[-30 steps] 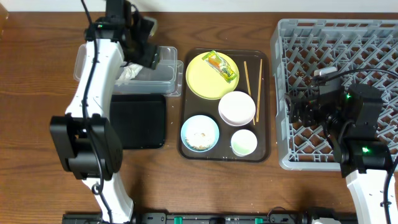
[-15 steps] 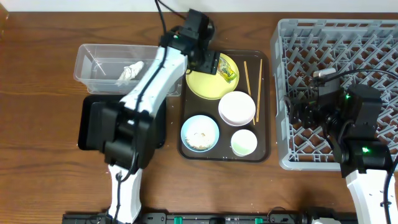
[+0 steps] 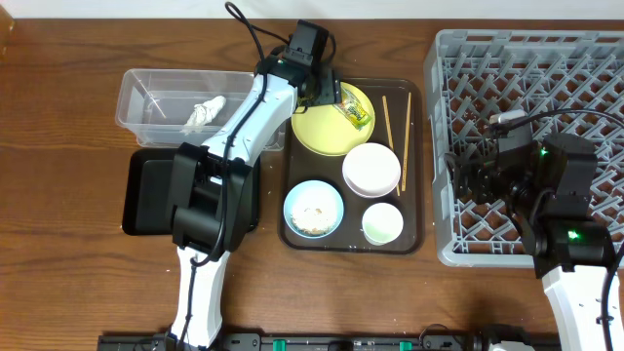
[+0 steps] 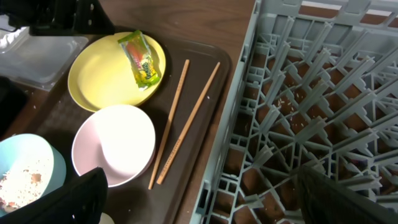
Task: Sort waste into correct bins and load items into the dishwasher rack
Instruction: 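Reach the left gripper to the green snack wrapper and grasp it, then drop the snack wrapper into the clear bin with the left gripper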
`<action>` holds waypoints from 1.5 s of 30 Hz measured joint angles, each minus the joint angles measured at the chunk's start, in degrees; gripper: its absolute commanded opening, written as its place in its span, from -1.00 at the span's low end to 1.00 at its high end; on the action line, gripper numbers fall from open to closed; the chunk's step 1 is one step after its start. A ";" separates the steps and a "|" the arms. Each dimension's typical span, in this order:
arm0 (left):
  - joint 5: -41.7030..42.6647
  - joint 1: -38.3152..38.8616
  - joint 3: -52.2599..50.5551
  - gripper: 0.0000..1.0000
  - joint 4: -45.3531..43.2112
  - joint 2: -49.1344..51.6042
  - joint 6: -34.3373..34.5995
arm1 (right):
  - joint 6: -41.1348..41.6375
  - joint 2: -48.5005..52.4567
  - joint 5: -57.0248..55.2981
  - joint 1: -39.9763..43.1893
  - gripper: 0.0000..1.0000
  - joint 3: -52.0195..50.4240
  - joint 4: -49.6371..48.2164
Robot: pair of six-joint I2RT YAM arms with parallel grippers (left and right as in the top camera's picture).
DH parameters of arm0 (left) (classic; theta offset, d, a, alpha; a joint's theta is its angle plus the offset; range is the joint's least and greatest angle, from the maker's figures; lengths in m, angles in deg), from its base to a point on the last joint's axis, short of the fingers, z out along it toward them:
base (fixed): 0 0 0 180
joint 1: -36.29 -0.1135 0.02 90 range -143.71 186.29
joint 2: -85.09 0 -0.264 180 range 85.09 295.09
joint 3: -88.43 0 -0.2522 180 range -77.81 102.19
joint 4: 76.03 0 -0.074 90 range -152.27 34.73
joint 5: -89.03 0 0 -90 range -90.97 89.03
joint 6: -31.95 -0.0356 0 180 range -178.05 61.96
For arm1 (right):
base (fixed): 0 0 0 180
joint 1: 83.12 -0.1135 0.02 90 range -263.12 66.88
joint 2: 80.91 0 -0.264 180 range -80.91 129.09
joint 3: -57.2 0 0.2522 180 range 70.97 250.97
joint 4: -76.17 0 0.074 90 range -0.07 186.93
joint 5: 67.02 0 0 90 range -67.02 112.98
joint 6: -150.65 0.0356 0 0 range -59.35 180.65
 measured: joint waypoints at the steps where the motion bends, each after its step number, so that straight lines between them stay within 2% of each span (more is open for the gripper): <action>1: 0.13 0.13 0.00 0.54 -0.66 0.04 0.20 | 0.00 0.00 0.00 0.00 0.89 0.00 -0.02; 13: 0.13 4.24 0.00 0.53 -5.66 5.05 3.34 | 0.00 0.00 0.00 0.00 0.89 0.00 0.00; 19: -0.31 5.01 0.02 0.39 -6.23 7.41 3.91 | 0.00 0.00 0.00 0.00 0.89 0.00 0.02; 21: -0.31 5.05 0.02 0.26 -6.19 7.52 3.98 | 0.00 0.00 0.00 0.00 0.89 0.00 0.02; 26: -0.55 5.07 0.02 -0.23 -6.32 7.96 4.57 | 0.00 0.00 0.00 0.00 0.89 0.00 0.04; 29: -0.48 5.11 0.02 -0.70 -6.54 8.24 4.72 | 0.00 0.00 -0.02 0.00 0.89 0.00 0.04; 31: -0.61 5.11 0.02 -0.87 -6.58 8.52 3.89 | 0.00 0.00 0.00 0.00 0.88 0.00 0.04; 40: -0.48 4.90 0.37 -0.88 -3.04 7.78 0.63 | 0.00 0.00 0.00 0.00 0.87 0.00 0.07; 45: -0.44 3.21 -0.13 -0.88 1.57 2.38 -0.72 | 0.00 0.00 0.00 0.00 0.87 0.00 0.20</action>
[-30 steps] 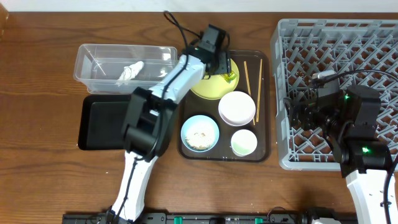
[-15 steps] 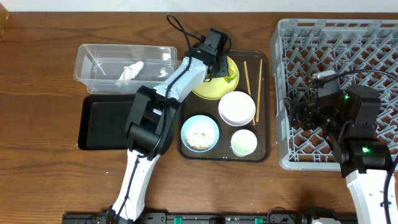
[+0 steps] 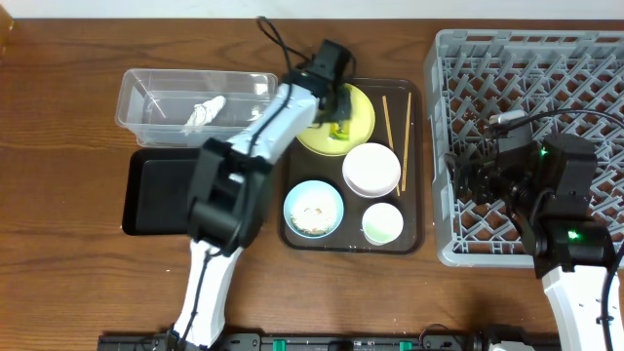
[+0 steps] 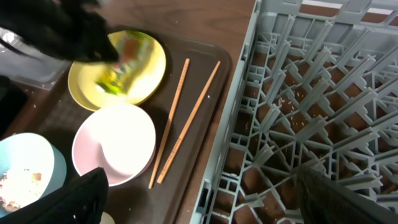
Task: Sort waste into correct bins and load items into the dishwasher rack
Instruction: 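Drop the snack wrapper into the clear bin with the left gripper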
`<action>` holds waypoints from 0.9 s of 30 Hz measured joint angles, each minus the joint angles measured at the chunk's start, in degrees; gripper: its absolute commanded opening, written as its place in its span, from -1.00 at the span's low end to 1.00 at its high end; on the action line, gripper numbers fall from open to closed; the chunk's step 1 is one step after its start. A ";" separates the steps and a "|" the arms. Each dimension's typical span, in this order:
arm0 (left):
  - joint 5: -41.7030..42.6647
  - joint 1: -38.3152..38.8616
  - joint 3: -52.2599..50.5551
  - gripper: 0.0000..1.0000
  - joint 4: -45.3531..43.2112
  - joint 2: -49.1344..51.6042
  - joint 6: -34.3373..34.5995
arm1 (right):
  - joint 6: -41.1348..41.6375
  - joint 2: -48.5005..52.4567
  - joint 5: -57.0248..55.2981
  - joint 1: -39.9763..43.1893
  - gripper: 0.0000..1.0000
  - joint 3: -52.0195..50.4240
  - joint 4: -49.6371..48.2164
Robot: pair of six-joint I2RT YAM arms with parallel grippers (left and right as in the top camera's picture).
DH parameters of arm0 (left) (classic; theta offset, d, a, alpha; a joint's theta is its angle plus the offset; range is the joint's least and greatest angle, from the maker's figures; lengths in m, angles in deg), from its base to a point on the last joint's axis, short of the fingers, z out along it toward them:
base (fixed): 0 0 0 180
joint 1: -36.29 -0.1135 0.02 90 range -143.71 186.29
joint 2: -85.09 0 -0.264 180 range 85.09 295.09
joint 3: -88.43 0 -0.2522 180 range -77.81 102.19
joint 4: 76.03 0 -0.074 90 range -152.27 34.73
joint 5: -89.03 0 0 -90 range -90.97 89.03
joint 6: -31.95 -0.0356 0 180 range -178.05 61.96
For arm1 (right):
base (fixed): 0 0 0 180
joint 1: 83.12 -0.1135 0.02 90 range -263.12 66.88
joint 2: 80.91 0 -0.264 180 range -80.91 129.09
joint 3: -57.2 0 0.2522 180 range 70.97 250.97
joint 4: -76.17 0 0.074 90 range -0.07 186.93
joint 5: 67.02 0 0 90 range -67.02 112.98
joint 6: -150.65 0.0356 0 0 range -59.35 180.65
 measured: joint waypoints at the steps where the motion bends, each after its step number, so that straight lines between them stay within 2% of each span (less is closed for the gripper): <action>1: 0.09 -0.79 -0.07 -0.88 0.83 -2.47 -0.35 | 0.00 0.00 0.00 0.00 0.87 0.00 -0.02; 6: -0.20 -6.69 0.13 -0.88 4.20 -16.52 -0.63 | 0.00 0.00 -0.02 0.00 0.87 0.00 0.00; 10: -3.30 -12.63 1.31 -0.88 9.97 -22.53 2.34 | 0.00 0.00 0.00 0.00 0.87 0.00 0.00; 13: -6.23 -18.27 0.92 -0.88 14.36 -22.18 9.07 | 0.00 0.00 0.00 0.00 0.87 0.00 0.00; 18: -8.74 -24.57 -3.67 -0.84 15.63 -17.90 22.84 | 0.00 0.00 -0.02 0.00 0.87 0.00 0.00; 19: -8.94 -25.20 -4.46 -0.77 15.65 -16.96 25.20 | 0.00 0.00 0.00 0.00 0.87 0.00 0.00; 23: -9.25 -26.10 -6.08 0.15 15.26 -12.92 32.76 | 0.02 0.00 0.00 0.00 0.87 0.00 0.00; 25: -9.09 -26.08 -6.19 0.37 14.12 -11.67 34.49 | 0.02 0.00 0.00 0.00 0.87 0.00 0.00; 27: -8.59 -25.99 -6.23 0.45 11.85 -11.41 34.80 | 0.02 0.00 0.00 0.00 0.88 0.00 0.00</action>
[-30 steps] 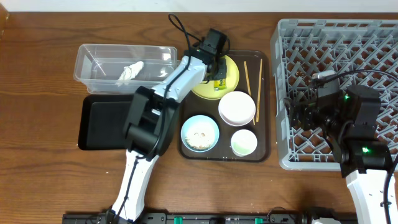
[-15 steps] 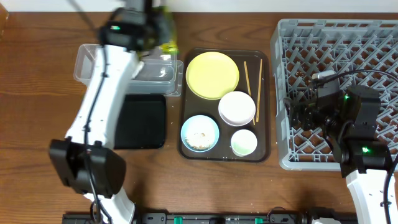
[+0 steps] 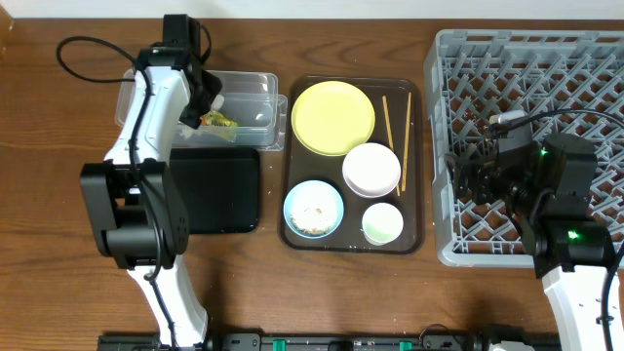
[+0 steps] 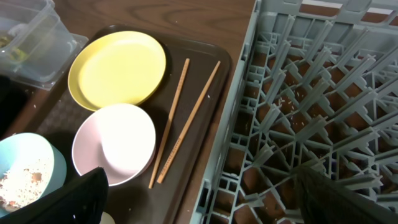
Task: Sort waste into correct bins and load items into the dishwasher rack
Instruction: 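Drop the snack wrapper into the clear bin with the left gripper, then grasp the light-blue bowl of rice with the left gripper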
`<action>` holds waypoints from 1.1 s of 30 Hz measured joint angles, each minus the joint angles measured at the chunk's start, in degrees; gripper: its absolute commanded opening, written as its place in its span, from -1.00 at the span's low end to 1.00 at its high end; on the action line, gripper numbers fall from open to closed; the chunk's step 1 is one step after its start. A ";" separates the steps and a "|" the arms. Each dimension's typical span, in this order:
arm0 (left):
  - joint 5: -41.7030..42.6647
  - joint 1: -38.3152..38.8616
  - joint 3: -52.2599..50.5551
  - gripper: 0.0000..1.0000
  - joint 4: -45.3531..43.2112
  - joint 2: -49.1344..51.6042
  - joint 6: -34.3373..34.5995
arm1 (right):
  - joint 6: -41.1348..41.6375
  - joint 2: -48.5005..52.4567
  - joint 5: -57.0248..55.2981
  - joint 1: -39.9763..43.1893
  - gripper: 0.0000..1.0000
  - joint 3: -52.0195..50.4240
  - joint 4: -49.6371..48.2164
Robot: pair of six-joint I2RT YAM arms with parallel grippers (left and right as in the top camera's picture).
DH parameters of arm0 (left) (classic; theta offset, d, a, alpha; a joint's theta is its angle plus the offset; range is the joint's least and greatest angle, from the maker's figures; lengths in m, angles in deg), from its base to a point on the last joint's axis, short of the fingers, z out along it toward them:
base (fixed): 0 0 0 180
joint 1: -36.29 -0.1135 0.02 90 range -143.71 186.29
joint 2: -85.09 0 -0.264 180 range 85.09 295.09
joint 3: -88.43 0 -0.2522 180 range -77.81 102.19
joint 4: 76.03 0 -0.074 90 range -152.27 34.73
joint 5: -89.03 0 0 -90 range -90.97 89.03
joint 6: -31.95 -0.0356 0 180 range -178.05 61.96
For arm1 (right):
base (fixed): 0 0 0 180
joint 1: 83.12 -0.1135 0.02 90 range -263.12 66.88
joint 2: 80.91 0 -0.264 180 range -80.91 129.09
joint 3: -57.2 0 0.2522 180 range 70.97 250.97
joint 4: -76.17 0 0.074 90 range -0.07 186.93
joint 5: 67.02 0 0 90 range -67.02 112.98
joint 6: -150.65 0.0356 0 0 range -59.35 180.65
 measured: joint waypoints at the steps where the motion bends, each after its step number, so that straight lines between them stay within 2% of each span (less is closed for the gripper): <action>1: 0.39 0.00 0.07 0.46 -0.74 -0.09 -0.57 | 0.02 0.00 0.00 0.00 0.87 0.00 0.02; 6: 4.11 0.02 0.59 0.46 -2.36 -3.17 -9.09 | 0.00 0.00 0.00 0.00 0.88 0.00 0.00; 9: 9.01 0.37 0.68 0.46 -0.37 -8.26 -18.99 | 0.00 0.00 0.00 0.00 0.89 0.00 0.00; 14: 15.26 4.00 2.62 0.46 12.22 -18.60 -33.59 | 0.00 0.00 0.00 0.00 0.91 0.02 -0.04; 19: 17.99 10.25 3.06 0.44 23.63 -21.53 -42.40 | 0.00 0.00 0.00 0.00 0.92 0.02 -0.02; 23: 18.78 15.52 -0.94 0.37 26.71 -20.65 -45.90 | 0.00 0.00 0.00 0.00 0.93 0.00 -0.02; 26: 19.15 19.34 -6.05 0.37 26.18 -20.31 -46.10 | 0.00 0.00 0.00 0.00 0.93 0.00 -0.02; 29: 19.10 23.23 -11.65 0.37 22.93 -20.20 -44.44 | 0.00 0.00 0.02 0.00 0.93 0.02 0.02; 33: 17.64 29.20 -18.34 0.36 14.16 -20.00 -41.99 | 0.00 0.00 0.17 0.00 0.93 0.02 0.02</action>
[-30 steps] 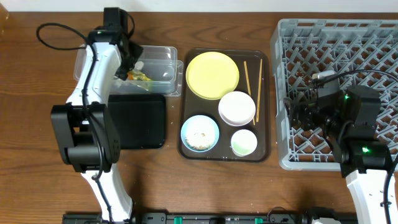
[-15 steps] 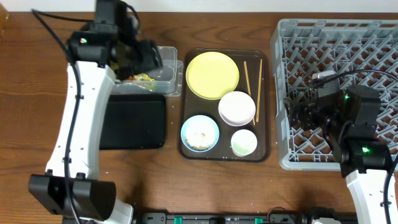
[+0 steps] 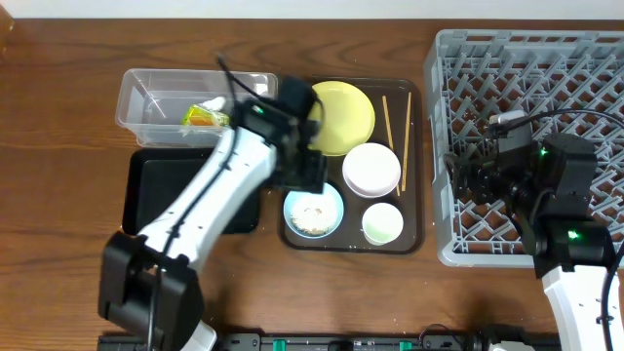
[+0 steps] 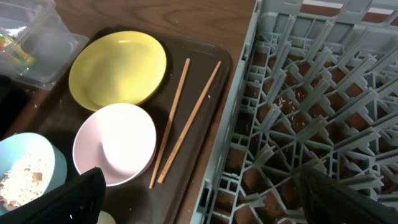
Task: Sort waste into correct bins and load items into the dishwasher rack
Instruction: 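Grasp the light-blue bowl of rice with the left gripper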
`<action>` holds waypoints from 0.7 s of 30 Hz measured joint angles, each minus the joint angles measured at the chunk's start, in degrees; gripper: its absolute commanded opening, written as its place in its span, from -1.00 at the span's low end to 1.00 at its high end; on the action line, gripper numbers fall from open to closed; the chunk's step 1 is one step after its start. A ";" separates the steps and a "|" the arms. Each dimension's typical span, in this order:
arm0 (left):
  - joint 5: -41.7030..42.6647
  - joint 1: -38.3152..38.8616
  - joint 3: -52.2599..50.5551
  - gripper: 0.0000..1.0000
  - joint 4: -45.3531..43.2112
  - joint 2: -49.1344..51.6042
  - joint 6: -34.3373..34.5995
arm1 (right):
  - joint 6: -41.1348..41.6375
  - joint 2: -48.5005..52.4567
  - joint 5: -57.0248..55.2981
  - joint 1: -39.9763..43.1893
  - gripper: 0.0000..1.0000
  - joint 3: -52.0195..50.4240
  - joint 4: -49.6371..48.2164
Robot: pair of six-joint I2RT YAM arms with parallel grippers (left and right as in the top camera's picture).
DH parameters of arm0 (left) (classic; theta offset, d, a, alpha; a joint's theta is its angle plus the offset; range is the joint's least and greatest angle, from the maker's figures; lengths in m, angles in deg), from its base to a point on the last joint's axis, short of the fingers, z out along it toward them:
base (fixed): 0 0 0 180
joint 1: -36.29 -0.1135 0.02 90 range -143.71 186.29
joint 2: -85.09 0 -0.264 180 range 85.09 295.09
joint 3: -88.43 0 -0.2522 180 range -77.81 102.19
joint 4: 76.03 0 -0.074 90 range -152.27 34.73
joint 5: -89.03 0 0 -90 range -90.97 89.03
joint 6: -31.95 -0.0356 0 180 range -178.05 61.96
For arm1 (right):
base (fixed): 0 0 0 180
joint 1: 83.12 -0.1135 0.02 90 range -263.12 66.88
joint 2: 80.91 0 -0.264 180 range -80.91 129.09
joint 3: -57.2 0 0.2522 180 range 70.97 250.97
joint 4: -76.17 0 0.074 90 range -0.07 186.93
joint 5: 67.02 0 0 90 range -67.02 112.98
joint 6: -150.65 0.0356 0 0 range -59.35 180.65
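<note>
The green and orange wrapper lies in the clear bin beside a white tissue. On the brown tray stand a bare yellow plate, a white bowl, a blue bowl with crumbs, a pale green cup and two chopsticks. My left gripper hangs over the tray between plate and blue bowl, its jaws a dark mass. My right gripper stands open and empty over the left edge of the grey dishwasher rack.
A black bin sits under the clear bin, left of the tray. In the right wrist view the rack fills the right side, and the chopsticks lie beside the white bowl.
The left gripper was over the clear bin with the wrapper; now the wrapper lies in that bin and the gripper is over the tray by the blue bowl. The right arm has not moved.
The wrapper lay on the yellow plate with my left gripper beside it. Then the gripper was down on the wrapper. Later the plate was bare and the wrapper was at the clear bin under the gripper. Now it rests there and the gripper is back over the tray.
</note>
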 measured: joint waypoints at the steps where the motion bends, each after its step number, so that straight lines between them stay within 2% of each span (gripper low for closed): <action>1: -1.05 1.64 -1.25 0.37 -1.88 0.11 0.42 | 0.00 0.00 0.13 0.00 0.93 0.00 0.00; 6: -6.16 8.59 -3.43 0.37 -5.09 2.23 -0.74 | 0.02 0.00 0.68 0.00 0.93 0.00 0.87; 11: -8.02 10.62 -3.43 0.37 -5.25 5.90 -4.00 | 0.02 0.00 0.92 0.00 0.93 0.00 1.90; 21: -6.23 10.99 -3.43 0.37 -5.25 8.50 -17.49 | 0.02 0.00 0.92 0.00 0.93 0.00 2.29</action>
